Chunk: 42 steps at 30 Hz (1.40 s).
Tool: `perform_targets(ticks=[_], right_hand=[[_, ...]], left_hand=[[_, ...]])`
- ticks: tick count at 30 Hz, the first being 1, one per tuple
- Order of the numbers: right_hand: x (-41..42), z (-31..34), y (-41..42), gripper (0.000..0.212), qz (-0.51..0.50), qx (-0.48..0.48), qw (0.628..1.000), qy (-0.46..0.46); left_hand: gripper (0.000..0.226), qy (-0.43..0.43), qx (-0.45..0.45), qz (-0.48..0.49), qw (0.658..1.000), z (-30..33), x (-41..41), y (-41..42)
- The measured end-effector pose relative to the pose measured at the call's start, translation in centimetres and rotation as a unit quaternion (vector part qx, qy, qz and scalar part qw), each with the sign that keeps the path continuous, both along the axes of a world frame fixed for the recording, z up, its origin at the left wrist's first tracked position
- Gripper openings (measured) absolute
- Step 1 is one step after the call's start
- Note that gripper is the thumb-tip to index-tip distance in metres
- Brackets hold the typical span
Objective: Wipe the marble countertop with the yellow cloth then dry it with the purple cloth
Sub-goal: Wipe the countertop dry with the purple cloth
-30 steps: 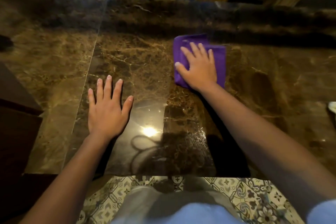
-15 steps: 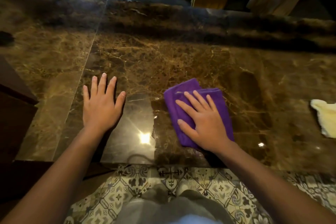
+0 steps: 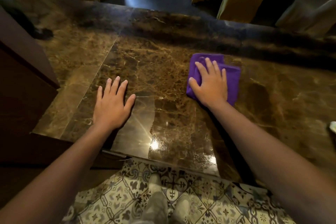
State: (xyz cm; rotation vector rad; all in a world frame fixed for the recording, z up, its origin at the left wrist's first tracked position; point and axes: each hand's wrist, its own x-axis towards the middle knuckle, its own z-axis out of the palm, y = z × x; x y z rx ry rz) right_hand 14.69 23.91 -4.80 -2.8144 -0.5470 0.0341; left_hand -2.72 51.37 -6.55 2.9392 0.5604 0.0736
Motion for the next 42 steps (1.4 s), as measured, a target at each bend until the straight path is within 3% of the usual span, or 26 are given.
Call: perform_targets(ticks=[5,9,13,21,27,31,35,42], right_hand=[[-8.7,-0.4,1.7,0.072,0.136,-0.015,0.991,-0.004],[-12.5,-0.7,-2.2,0.068,0.176,-0.007,0.984,-0.011],[-9.6,-0.9,-5.0,0.067,0.139,-0.004,0.99,-0.026],[1.4,-0.7,-3.6,0.079,-0.039,-0.03,0.999,-0.006],[5.3,0.0,1.0,0.076,-0.015,-0.027,0.999,0.008],[3.5,-0.2,2.4,0.073,-0.033,-0.027,0.998,-0.037],[0.1,-0.7,2.9,0.075,-0.014,-0.05,0.999,0.005],[-12.9,-0.1,-0.4,0.071,0.028,-0.036,0.999,0.011]], left_hand=[[0.059,-0.029,-0.009,0.063,0.998,0.1,-0.9,-1.2],[0.063,-0.007,-0.017,0.06,0.998,-0.1,-1.1,-1.4],[0.066,-0.006,-0.011,0.059,0.998,-0.3,-0.9,-1.1],[0.077,-0.013,-0.006,0.062,0.998,-0.5,-0.7,-1.0],[0.076,-0.008,-0.003,0.061,0.998,-0.5,-0.7,-1.0],[0.07,-0.004,-0.006,0.057,0.998,-0.3,-0.7,-1.0],[0.068,0.002,-0.018,0.054,0.998,0.1,-0.7,-1.2],[0.069,0.003,-0.028,0.0,1.0,0.6,-1.7,-1.1]])
